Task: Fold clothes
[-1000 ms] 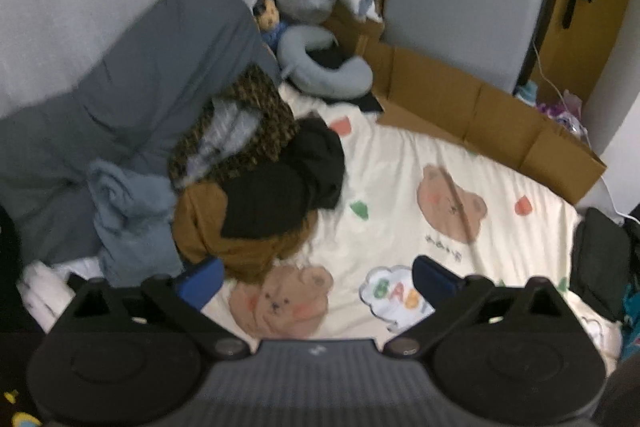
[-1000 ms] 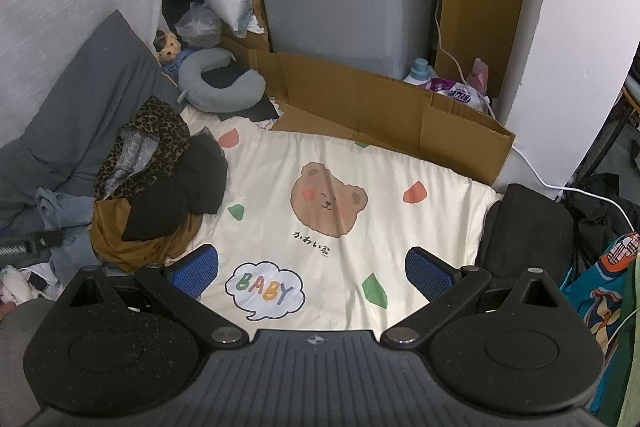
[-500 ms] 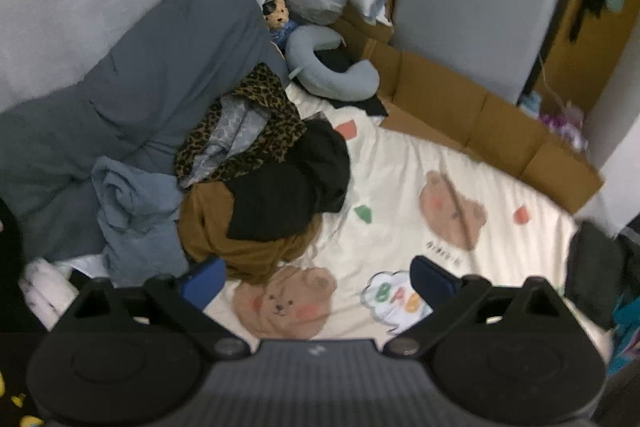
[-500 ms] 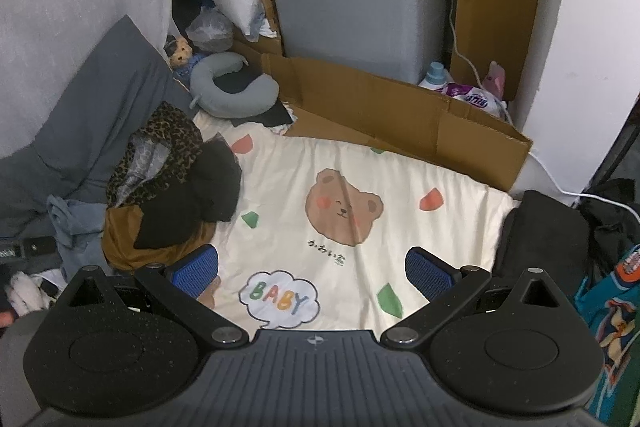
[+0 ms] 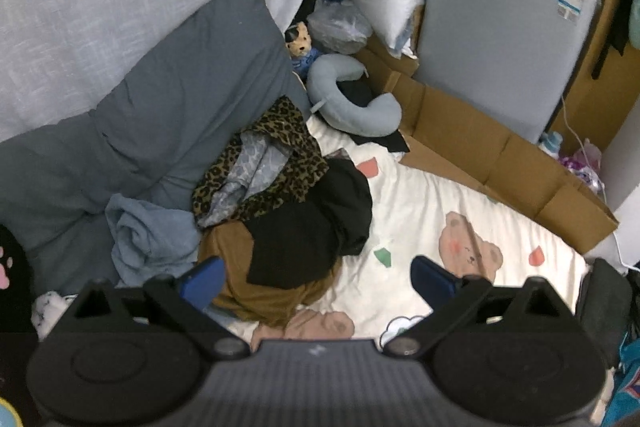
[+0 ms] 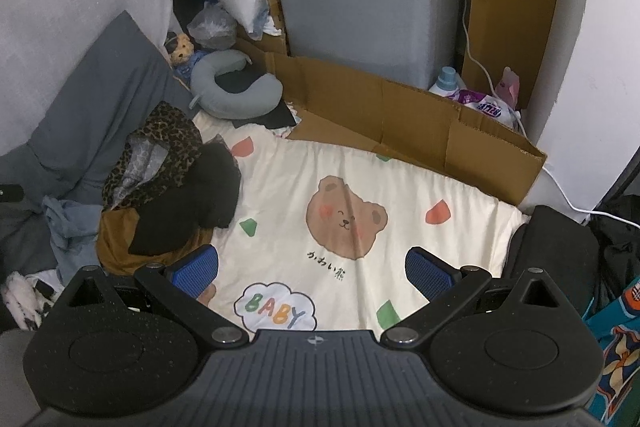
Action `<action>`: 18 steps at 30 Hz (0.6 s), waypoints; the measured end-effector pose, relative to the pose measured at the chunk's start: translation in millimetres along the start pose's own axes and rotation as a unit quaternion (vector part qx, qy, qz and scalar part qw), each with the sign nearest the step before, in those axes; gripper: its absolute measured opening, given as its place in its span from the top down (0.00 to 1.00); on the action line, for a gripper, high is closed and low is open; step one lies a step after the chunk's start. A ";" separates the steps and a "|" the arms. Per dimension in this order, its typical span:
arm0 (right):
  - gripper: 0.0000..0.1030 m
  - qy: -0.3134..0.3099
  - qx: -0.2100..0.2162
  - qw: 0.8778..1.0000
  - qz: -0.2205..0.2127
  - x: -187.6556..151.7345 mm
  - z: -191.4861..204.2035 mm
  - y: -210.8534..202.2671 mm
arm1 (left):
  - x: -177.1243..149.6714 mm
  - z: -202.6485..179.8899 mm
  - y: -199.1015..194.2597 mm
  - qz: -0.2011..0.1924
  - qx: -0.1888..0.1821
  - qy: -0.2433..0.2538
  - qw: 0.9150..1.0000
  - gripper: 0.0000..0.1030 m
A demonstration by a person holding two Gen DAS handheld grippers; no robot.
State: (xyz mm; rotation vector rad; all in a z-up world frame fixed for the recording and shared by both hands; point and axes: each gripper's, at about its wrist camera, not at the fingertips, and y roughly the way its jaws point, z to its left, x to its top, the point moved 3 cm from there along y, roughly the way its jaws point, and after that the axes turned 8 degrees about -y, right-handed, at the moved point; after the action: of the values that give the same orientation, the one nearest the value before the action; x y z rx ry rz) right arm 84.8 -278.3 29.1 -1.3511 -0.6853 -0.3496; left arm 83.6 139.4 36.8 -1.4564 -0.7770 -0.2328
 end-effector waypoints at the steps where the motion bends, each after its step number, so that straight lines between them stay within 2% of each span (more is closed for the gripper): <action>1: 0.01 0.002 0.002 1.000 0.000 2.5 -1.6 2.4 | 3.3 1.1 4.6 -0.002 0.001 0.001 1.000 0.03; 7: 0.01 -0.012 0.006 1.000 -0.011 19.6 -5.9 18.3 | 21.9 8.8 34.4 -0.011 0.006 0.001 1.000 0.03; 13: 0.01 -0.032 0.007 0.999 -0.028 38.0 -5.0 43.9 | 39.0 14.6 72.7 -0.015 0.009 -0.002 1.000 0.08; 18: 0.01 -0.041 0.033 0.998 -0.031 51.2 -8.1 74.6 | 50.8 15.4 104.9 -0.025 0.016 -0.001 1.000 0.08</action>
State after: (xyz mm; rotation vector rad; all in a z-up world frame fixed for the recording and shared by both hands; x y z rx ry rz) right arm 170.6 -262.9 3.5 -1.2898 -0.8012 -0.3199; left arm 177.6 184.5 -17.7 -1.4081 -0.8160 -0.2547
